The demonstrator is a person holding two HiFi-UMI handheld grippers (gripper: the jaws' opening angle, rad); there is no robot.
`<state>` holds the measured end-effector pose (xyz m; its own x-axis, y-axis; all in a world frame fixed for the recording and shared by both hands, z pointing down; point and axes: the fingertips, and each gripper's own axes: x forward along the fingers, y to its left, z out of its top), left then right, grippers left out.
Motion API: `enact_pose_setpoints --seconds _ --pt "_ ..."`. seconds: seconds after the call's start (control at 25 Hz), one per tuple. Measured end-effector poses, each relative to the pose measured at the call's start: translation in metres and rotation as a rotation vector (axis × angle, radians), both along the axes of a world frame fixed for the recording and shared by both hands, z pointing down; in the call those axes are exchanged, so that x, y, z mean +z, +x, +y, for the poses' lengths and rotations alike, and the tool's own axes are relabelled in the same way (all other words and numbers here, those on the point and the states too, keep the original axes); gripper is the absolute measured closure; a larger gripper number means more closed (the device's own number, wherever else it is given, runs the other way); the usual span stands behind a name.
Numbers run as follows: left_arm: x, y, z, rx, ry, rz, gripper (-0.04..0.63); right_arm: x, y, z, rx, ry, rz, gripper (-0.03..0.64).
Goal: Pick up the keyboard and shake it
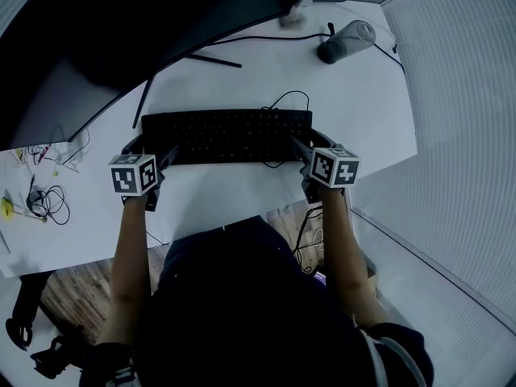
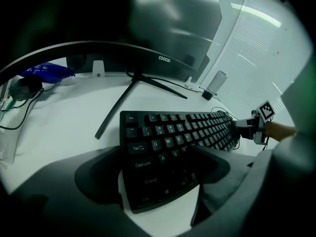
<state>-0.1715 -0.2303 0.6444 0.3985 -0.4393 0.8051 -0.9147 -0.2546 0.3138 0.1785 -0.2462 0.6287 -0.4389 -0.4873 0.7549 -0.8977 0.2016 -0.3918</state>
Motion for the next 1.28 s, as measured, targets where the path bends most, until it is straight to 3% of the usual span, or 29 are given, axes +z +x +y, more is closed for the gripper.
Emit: enact_pose_setpoints --seconds 0.28,0.56,0.88,1.12,1.28 --pt "-0.029 0.001 0.008 -0.045 0.108 0.071 0.179 -0.071 -0.003 0.0 -0.041 0.178 0.07 0.325" --pt "-0.057 0.007 0.012 -0.105 0.22 0.209 0.179 -0.165 -0.014 0.0 -0.119 0.429 0.215 0.327" --pt "-0.069 0.016 0.021 -0.131 0.285 0.34 0.179 -0.236 -0.031 0.026 -0.186 0.653 0.356 0.328" --pt "-0.072 0.025 0.025 -0.147 0.296 0.381 0.179 -0.264 -0.039 0.034 -0.194 0.705 0.361 0.33" --pt "-0.088 0.025 0.024 -0.132 0.333 0.338 0.179 -0.249 -0.018 0.032 -0.146 0.683 0.315 0.33"
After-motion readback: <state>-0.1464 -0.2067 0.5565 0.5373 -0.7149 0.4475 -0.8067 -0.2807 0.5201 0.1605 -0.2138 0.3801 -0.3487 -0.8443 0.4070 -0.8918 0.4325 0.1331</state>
